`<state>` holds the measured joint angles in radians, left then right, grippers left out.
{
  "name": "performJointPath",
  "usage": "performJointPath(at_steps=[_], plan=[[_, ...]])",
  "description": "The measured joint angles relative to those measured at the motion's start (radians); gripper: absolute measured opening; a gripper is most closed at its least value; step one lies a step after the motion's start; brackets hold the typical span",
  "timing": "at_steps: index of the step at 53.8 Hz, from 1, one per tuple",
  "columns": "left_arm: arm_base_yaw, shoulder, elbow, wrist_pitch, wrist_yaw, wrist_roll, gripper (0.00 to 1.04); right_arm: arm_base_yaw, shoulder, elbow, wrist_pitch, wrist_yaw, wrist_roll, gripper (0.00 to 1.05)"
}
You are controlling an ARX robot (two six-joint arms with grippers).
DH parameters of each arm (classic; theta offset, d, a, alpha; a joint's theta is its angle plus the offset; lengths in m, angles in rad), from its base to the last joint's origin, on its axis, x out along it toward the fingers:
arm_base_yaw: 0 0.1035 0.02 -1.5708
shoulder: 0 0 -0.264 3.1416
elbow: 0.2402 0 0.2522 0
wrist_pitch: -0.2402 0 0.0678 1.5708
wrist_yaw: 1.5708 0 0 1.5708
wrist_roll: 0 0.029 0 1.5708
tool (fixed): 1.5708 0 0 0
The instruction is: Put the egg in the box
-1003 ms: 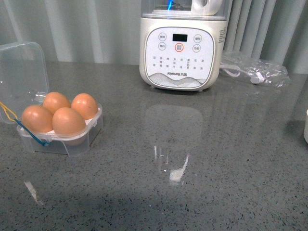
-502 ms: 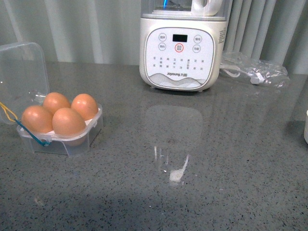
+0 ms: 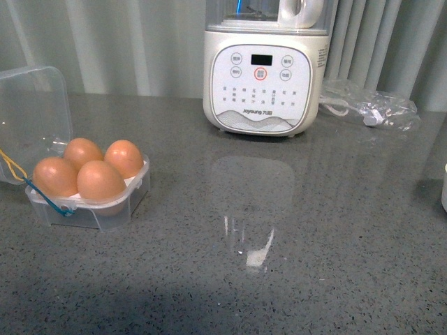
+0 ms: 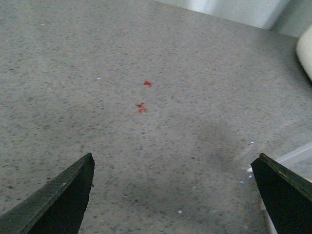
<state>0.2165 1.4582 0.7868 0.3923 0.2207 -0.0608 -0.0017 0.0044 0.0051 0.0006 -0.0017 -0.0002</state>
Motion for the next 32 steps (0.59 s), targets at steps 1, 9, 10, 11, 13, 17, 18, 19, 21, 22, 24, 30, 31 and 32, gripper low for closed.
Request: performJointPath(at_steps=[1,9,10,11,13,17,18,19,21,22,24,30,31,32], plan=[[-0.005,-0.002,0.0,0.0,0.0,-0.004,0.98,0.0,0.0,0.0,0.0,0.0,0.0,0.98],[-0.111,-0.044,-0.013,0.001,-0.01,-0.035,0.98,0.0,0.0,0.0,0.0,0.0,0.0,0.98],[-0.127,-0.05,-0.016,0.0,-0.013,-0.034,0.98,0.0,0.0,0.0,0.0,0.0,0.0,0.98],[-0.135,-0.055,-0.018,0.0,-0.015,-0.034,0.98,0.0,0.0,0.0,0.0,0.0,0.0,0.98],[-0.17,-0.069,-0.025,-0.006,-0.032,-0.026,0.98,0.0,0.0,0.0,0.0,0.0,0.0,0.98],[-0.223,-0.092,-0.035,-0.023,-0.048,-0.008,0.98,0.0,0.0,0.0,0.0,0.0,0.0,0.98],[-0.24,-0.098,-0.038,-0.028,-0.056,0.002,0.98,0.0,0.0,0.0,0.0,0.0,0.0,0.98],[-0.256,-0.105,-0.041,-0.034,-0.061,0.008,0.98,0.0,0.0,0.0,0.0,0.0,0.0,0.98],[-0.279,-0.115,-0.043,-0.045,-0.064,0.021,0.98,0.0,0.0,0.0,0.0,0.0,0.0,0.98],[-0.293,-0.123,-0.045,-0.056,-0.064,0.031,0.98,0.0,0.0,0.0,0.0,0.0,0.0,0.98],[-0.324,-0.143,-0.048,-0.077,-0.067,0.049,0.98,0.0,0.0,0.0,0.0,0.0,0.0,0.98],[-0.364,-0.191,-0.051,-0.113,-0.088,0.087,0.98,0.0,0.0,0.0,0.0,0.0,0.0,0.98],[-0.365,-0.197,-0.051,-0.118,-0.091,0.089,0.98,0.0,0.0,0.0,0.0,0.0,0.0,0.98],[-0.368,-0.204,-0.051,-0.123,-0.092,0.093,0.98,0.0,0.0,0.0,0.0,0.0,0.0,0.98]])
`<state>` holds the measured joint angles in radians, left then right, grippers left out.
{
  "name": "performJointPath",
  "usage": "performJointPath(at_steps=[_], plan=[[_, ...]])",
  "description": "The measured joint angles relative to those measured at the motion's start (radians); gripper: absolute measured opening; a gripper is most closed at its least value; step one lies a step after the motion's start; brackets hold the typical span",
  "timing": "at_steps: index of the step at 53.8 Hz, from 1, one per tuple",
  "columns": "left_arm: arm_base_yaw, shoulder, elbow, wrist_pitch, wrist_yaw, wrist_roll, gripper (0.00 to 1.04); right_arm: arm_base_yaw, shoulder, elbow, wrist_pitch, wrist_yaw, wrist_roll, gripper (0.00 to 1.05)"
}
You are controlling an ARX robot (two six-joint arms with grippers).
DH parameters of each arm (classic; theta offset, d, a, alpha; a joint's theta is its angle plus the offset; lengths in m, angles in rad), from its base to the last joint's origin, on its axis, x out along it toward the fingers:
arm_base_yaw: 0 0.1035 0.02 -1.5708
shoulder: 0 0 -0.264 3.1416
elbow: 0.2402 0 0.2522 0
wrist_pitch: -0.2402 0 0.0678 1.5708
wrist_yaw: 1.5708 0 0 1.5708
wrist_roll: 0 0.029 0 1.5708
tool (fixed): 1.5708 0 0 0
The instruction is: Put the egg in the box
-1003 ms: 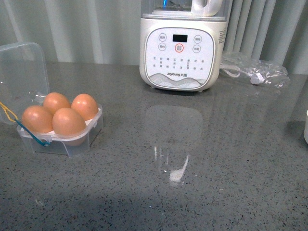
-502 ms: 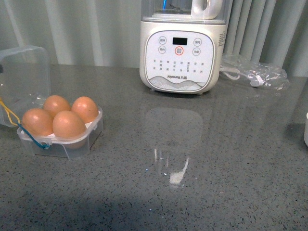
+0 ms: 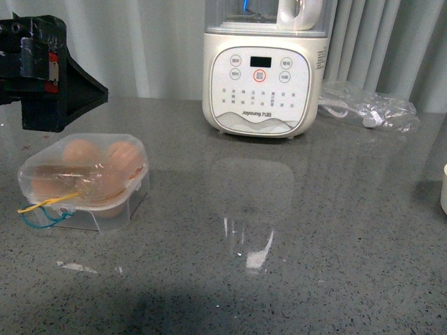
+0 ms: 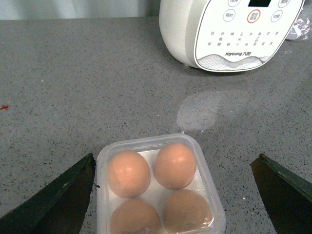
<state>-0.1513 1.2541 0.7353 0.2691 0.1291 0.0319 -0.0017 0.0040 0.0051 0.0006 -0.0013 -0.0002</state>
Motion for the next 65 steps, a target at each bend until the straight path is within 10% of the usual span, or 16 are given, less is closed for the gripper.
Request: performJointPath(at_steps=[30,40,58,65], plan=[[0.049,-0.302,-0.019,-0.288,-0.016,0.077,0.98,0.0,0.0,0.0,0.0,0.0,0.0,0.98],[0.148,-0.485,-0.287,0.067,-0.132,-0.01,0.63,0.0,0.0,0.0,0.0,0.0,0.0,0.98],[0.15,-0.623,-0.502,0.125,-0.129,-0.028,0.05,0.0,0.0,0.0,0.0,0.0,0.0,0.98],[0.15,-0.689,-0.572,0.124,-0.13,-0.033,0.04,0.0,0.0,0.0,0.0,0.0,0.0,0.98]])
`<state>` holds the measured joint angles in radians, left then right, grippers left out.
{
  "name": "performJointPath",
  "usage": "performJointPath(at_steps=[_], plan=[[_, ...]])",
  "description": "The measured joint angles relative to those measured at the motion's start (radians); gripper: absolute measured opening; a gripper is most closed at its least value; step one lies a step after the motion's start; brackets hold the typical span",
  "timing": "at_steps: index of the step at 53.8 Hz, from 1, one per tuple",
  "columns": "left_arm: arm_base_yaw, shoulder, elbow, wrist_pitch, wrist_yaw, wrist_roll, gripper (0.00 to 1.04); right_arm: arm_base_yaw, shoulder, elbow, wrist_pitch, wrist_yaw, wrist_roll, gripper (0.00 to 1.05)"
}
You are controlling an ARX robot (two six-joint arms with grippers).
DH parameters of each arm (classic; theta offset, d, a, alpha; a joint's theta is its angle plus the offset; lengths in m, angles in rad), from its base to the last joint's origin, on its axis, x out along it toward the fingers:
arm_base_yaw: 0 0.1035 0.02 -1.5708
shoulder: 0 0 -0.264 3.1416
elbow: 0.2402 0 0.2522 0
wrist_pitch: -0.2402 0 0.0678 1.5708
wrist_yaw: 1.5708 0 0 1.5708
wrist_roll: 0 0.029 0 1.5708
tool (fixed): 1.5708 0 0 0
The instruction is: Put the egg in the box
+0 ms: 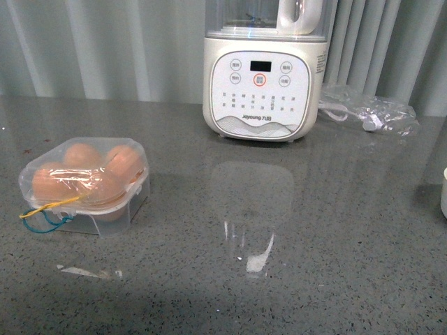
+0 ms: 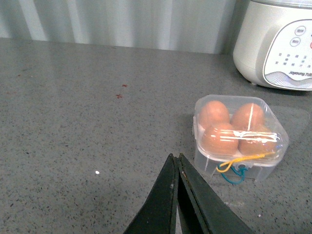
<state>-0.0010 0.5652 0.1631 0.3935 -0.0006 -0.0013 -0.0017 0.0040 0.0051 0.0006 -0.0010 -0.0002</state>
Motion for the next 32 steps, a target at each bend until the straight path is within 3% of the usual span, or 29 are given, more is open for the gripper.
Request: performJointPath(at_steps=[32], plan=[[0.0,-0.264,-0.126,-0.13,0.0,0.0,0.04,0.0,0.0,0.0,0.0,0.0,0.0,0.98]])
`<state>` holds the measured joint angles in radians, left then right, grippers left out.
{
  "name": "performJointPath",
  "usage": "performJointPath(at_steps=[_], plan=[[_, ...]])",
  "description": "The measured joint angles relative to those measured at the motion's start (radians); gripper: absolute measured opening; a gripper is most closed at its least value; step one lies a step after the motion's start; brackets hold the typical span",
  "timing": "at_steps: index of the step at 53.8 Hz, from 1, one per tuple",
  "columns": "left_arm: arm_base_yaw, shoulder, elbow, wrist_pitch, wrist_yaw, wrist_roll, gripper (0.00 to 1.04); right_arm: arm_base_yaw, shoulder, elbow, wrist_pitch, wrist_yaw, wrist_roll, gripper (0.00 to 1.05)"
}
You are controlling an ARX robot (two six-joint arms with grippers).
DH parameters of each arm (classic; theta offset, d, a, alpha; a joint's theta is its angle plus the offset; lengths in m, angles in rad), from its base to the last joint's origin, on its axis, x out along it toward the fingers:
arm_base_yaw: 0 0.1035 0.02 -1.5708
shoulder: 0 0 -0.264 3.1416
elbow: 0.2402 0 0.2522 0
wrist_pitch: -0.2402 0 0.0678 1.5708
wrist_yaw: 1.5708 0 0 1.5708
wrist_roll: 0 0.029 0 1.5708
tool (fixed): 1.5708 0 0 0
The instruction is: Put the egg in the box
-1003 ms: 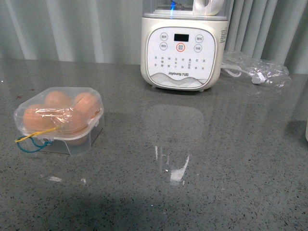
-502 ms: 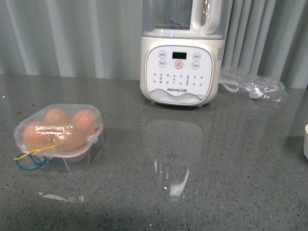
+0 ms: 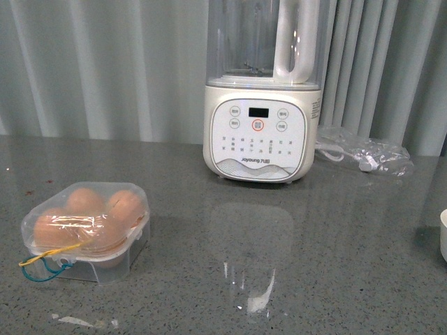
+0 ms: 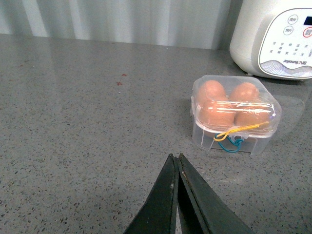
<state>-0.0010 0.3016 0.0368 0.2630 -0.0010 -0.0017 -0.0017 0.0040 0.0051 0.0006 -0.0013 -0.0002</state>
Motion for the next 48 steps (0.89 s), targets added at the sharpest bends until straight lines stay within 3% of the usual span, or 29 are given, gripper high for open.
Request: performJointPath(at_steps=[25,31,45,48], plan=[[0.0,-0.13,-0.008,-0.088,0.0,0.0,0.04,0.0,0.0,0.0,0.0,0.0,0.0,0.98],[0.0,-0.253,-0.008,-0.245,0.001,0.0,0.04,0.0,0.0,0.0,0.0,0.0,0.0,0.98],[0.0,-0.298,-0.008,-0.262,0.0,0.0,0.04,0.0,0.0,0.0,0.0,0.0,0.0,0.98],[0.0,-0.298,-0.008,-0.262,0.0,0.0,0.13,0.0,0.0,0.0,0.0,0.0,0.0,0.98]])
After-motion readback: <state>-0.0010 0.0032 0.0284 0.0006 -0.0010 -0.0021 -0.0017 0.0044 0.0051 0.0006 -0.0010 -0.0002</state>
